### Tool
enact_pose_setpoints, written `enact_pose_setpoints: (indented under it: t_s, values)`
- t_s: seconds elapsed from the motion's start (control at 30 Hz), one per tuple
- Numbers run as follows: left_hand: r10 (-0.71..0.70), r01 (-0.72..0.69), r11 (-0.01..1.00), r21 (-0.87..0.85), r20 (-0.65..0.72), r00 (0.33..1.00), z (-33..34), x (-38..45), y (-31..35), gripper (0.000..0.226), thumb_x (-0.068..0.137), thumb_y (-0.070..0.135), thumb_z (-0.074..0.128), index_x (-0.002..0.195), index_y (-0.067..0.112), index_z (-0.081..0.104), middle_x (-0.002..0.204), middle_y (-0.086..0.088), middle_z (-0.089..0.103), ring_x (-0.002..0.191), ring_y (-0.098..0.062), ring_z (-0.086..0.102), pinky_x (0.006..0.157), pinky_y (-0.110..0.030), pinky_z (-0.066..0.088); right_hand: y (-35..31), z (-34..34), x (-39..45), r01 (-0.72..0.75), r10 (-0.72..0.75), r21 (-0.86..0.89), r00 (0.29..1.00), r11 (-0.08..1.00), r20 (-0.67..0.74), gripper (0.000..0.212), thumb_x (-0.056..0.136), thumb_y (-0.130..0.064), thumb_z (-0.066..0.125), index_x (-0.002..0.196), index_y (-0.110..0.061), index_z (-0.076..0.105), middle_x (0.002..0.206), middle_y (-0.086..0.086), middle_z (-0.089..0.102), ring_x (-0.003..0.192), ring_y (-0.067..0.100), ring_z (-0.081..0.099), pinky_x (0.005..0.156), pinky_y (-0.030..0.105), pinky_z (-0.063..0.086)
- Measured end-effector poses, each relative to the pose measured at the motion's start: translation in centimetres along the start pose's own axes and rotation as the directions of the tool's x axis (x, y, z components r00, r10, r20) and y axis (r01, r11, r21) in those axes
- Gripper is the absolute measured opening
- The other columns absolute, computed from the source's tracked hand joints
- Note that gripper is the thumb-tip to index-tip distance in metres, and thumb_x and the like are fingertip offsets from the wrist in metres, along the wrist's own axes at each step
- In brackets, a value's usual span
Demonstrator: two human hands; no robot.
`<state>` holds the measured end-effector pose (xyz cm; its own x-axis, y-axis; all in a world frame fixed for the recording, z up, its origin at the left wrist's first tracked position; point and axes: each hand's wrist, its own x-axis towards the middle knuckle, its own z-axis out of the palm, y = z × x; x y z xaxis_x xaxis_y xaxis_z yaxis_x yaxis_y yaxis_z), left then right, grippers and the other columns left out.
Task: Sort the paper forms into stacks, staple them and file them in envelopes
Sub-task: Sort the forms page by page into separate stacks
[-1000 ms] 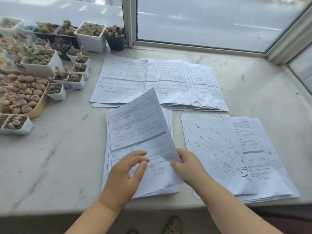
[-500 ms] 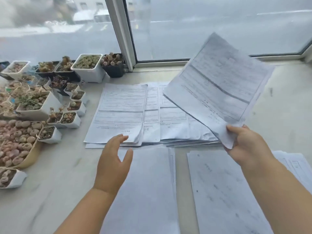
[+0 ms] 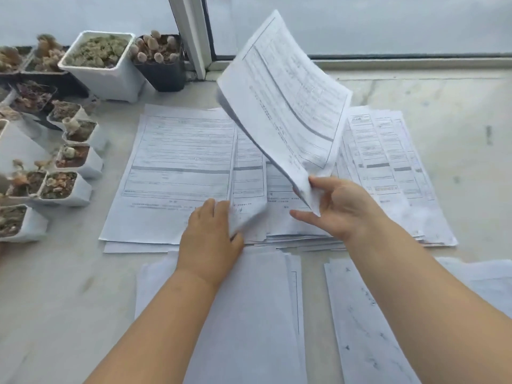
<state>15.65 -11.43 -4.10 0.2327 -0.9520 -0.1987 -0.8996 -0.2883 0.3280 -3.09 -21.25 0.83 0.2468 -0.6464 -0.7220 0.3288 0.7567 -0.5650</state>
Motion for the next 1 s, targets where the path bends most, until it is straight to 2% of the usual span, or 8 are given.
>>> enact_pose_setpoints:
  t_s: [0.13,0.47,0.57,0.63,0.7,0.8,0.9,1.0]
  values:
    - [0.069,-0.069,0.998,0.013,-0.036,0.997,-1.2,0.0,-0.4,0.053,0.090,0.021,0.053,0.140,0.014,0.036,0.137,-0.004,0.042,0.119,-0.025,0.044,0.089,-0.031,0.037,0.6,1.9,1.8,-0.010,0.010,-0.076,1.000,0.997,-0.007,0.016,0.096,-0.004,0.050,0.100,-0.015,0.061,0.077,-0.003,0.073,0.065,0.013,0.071,0.097,0.057,0.046]
    - [0.049,-0.093,0.909,-0.407,-0.118,0.992,-2.2,-0.1,-4.2,0.043,0.098,0.015,0.037,0.135,0.038,0.038,0.116,0.012,0.058,0.090,-0.017,0.054,0.072,-0.025,0.034,1.3,5.0,4.3,0.006,0.009,-0.117,0.992,0.993,0.129,0.037,0.094,-0.002,0.050,0.128,-0.012,0.058,0.112,0.006,0.071,0.086,0.021,0.069,0.085,0.046,0.057]
    - [0.112,-0.153,0.914,-0.375,-0.128,0.985,-2.3,-0.2,-4.3,0.036,0.091,0.044,0.047,0.125,0.035,0.050,0.118,0.021,0.051,0.105,-0.004,0.051,0.078,-0.024,0.036,1.1,5.9,4.2,0.024,-0.014,-0.042,0.977,0.999,0.213,0.028,0.094,-0.002,0.050,0.117,-0.014,0.059,0.092,0.003,0.072,0.072,0.017,0.069,0.065,0.038,0.058]
    - [0.098,-0.121,0.929,-0.349,-0.082,0.992,-2.1,-0.5,-4.1,0.066,0.076,0.063,0.063,0.132,0.035,0.043,0.120,0.020,0.051,0.105,-0.003,0.052,0.077,-0.026,0.040,0.9,6.7,4.1,0.041,-0.032,-0.032,0.969,0.999,0.244,0.021,0.094,-0.003,0.051,0.112,-0.013,0.057,0.083,0.003,0.071,0.068,0.017,0.069,0.071,0.045,0.060]
    - [0.088,-0.113,0.955,-0.273,-0.100,0.991,-1.6,-0.5,-4.0,0.082,0.071,0.047,0.077,0.140,0.029,0.037,0.109,0.010,0.060,0.091,-0.012,0.058,0.070,-0.027,0.042,0.9,7.6,3.9,0.052,-0.040,-0.042,0.967,0.998,0.253,0.016,0.095,-0.002,0.051,0.107,-0.011,0.057,0.081,0.004,0.071,0.069,0.018,0.070,0.084,0.054,0.056]
    - [0.139,-0.177,0.979,-0.097,-0.312,0.940,-0.3,-0.3,-4.4,0.044,0.077,0.010,0.071,0.120,0.011,0.060,0.085,-0.003,0.068,0.069,-0.024,0.062,0.060,-0.022,0.036,0.5,8.2,3.3,0.095,-0.085,-0.031,0.966,0.995,0.243,0.020,0.095,0.001,0.048,0.105,-0.012,0.060,0.082,0.004,0.072,0.069,0.019,0.070,0.089,0.053,0.054]
    - [-0.111,-0.075,0.878,-0.474,-0.352,0.929,0.0,-0.3,-4.6,0.023,0.085,0.013,0.048,0.103,0.014,0.064,0.075,0.010,0.059,0.067,-0.005,0.051,0.061,-0.008,0.034,-1.7,6.1,2.1,0.222,-0.223,0.020,0.970,0.975,0.100,0.026,0.094,0.005,0.044,0.103,-0.012,0.062,0.086,0.004,0.075,0.072,0.018,0.073,0.069,0.038,0.062]
    - [-0.505,0.039,0.540,-0.841,-0.287,0.814,-0.1,-0.2,-4.9,0.013,0.093,0.017,0.048,0.089,0.027,0.056,0.083,0.018,0.058,0.073,0.009,0.054,0.067,-0.003,0.036,-4.3,1.2,0.0,0.395,-0.408,-0.133,0.910,0.909,-0.080,0.034,0.093,0.009,0.041,0.107,-0.012,0.065,0.098,0.003,0.076,0.091,0.021,0.073,0.068,0.036,0.060]
